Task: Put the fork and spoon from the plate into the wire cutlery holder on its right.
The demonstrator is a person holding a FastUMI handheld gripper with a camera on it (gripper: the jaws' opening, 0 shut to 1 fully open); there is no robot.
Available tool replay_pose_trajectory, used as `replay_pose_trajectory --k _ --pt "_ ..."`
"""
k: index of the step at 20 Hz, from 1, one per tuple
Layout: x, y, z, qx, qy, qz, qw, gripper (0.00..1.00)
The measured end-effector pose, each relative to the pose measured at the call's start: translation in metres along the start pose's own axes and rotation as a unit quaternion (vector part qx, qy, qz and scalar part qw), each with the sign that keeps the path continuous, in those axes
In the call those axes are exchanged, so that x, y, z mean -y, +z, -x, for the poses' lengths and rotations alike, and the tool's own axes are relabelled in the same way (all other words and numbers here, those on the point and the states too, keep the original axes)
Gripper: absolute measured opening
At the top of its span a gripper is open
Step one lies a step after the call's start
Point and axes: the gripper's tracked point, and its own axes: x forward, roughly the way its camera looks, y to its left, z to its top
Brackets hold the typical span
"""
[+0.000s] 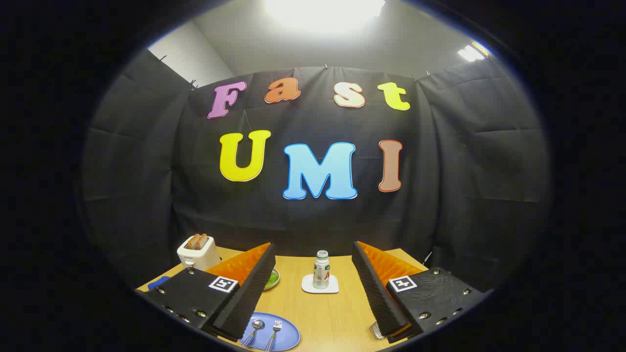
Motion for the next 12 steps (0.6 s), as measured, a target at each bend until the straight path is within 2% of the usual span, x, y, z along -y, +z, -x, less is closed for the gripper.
replay_pose_trajectory --k 12 --pt "-0.0028 -0.0068 -0.0081 -0.007 0.000 -0.003 1.000 0.97"
